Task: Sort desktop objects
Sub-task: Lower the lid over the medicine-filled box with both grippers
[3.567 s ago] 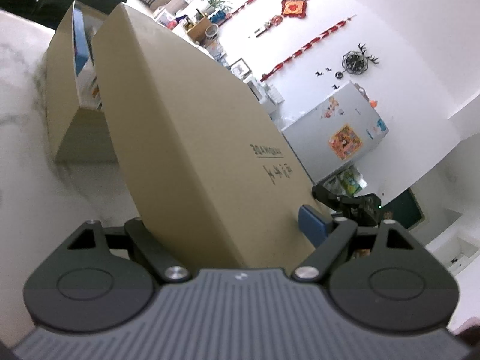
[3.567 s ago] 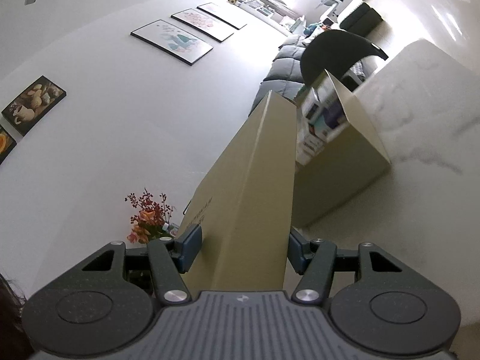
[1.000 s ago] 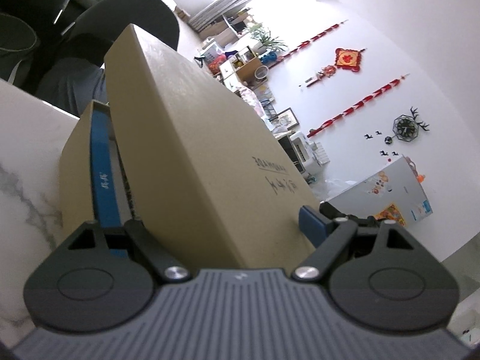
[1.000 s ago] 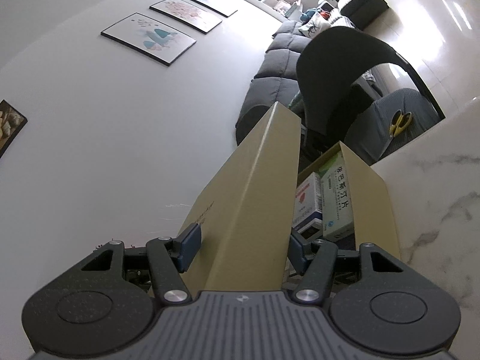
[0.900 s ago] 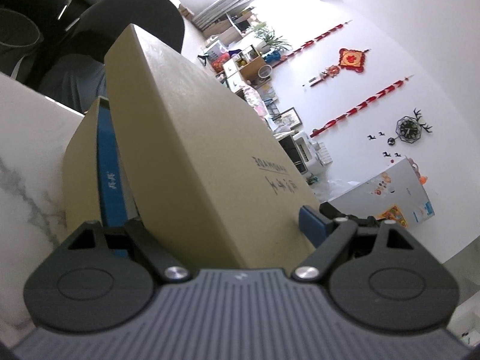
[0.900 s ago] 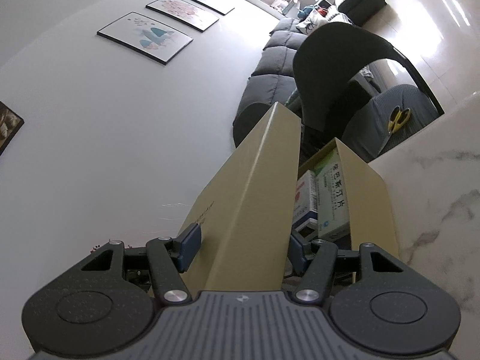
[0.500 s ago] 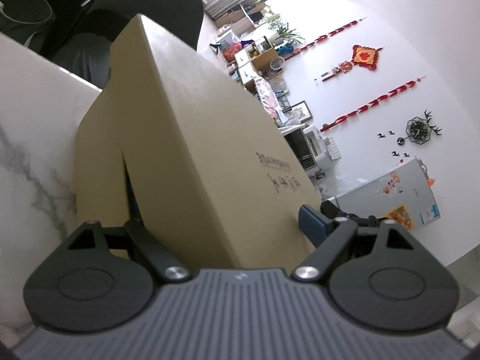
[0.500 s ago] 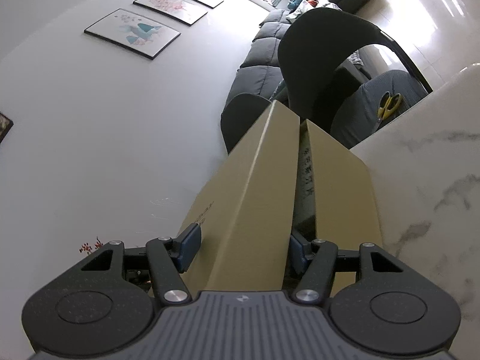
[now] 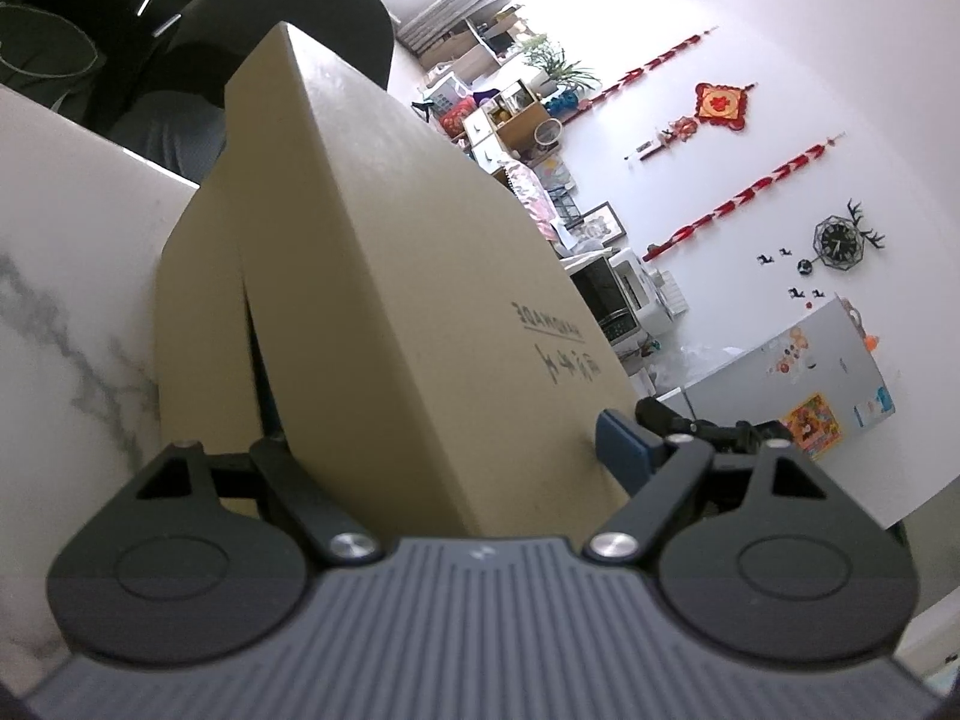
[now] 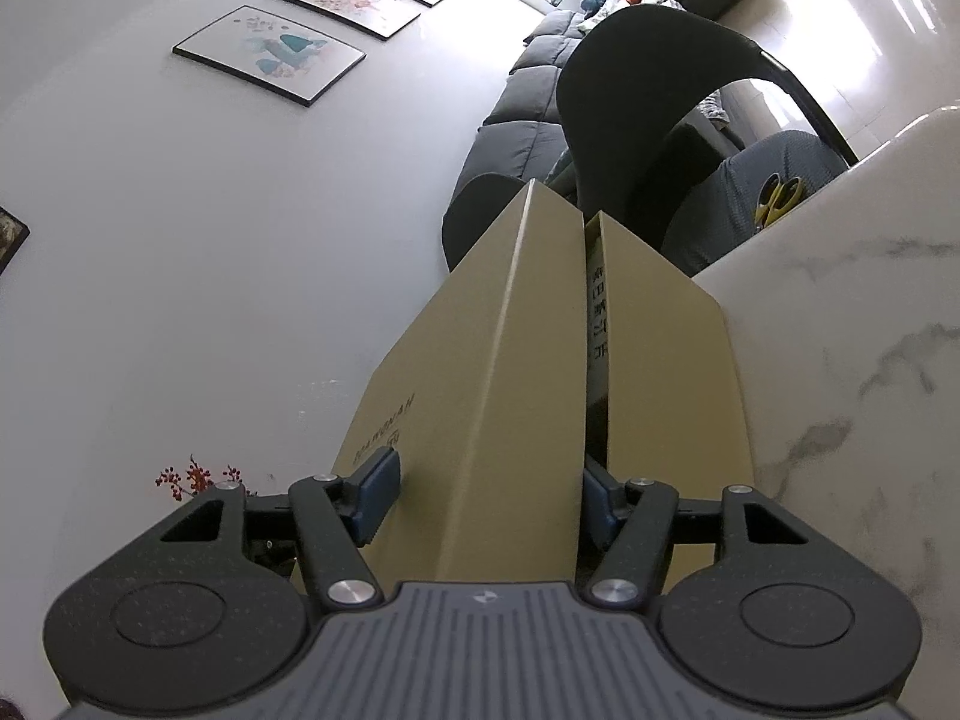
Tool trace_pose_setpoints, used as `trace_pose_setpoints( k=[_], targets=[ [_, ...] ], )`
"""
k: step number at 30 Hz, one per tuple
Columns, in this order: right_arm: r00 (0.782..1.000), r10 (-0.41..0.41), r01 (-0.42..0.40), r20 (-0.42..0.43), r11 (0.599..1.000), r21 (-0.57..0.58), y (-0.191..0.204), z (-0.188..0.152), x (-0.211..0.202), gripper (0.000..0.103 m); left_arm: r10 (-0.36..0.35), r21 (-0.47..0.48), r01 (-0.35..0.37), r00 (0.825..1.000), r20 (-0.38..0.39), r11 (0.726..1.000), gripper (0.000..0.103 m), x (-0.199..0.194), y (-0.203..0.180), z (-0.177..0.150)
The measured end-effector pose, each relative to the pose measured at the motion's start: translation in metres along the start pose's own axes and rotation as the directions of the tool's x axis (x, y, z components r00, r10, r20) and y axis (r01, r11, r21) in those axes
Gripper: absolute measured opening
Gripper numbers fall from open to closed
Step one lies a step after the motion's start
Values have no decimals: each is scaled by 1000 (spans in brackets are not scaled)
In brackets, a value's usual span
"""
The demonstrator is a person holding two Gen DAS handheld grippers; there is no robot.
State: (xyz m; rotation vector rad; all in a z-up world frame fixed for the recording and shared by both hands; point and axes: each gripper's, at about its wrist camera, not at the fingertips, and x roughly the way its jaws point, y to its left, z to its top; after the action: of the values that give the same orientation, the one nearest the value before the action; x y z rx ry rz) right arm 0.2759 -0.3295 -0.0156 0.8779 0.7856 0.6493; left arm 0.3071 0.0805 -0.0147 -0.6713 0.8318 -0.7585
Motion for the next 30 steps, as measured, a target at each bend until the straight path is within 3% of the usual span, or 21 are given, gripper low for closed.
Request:
trace_pose_setpoints(
  k=[23,30],
  targets=[
    [999,-30,33,30,996,-80,11,-18,-14,69,28,193,-24,999,-19,981,89,3,-16,5],
    [999,-21,23,33,996,-81,9,-16,-17,69,33,265,-23,999,-32,964,97,6,-18,5]
  ],
)
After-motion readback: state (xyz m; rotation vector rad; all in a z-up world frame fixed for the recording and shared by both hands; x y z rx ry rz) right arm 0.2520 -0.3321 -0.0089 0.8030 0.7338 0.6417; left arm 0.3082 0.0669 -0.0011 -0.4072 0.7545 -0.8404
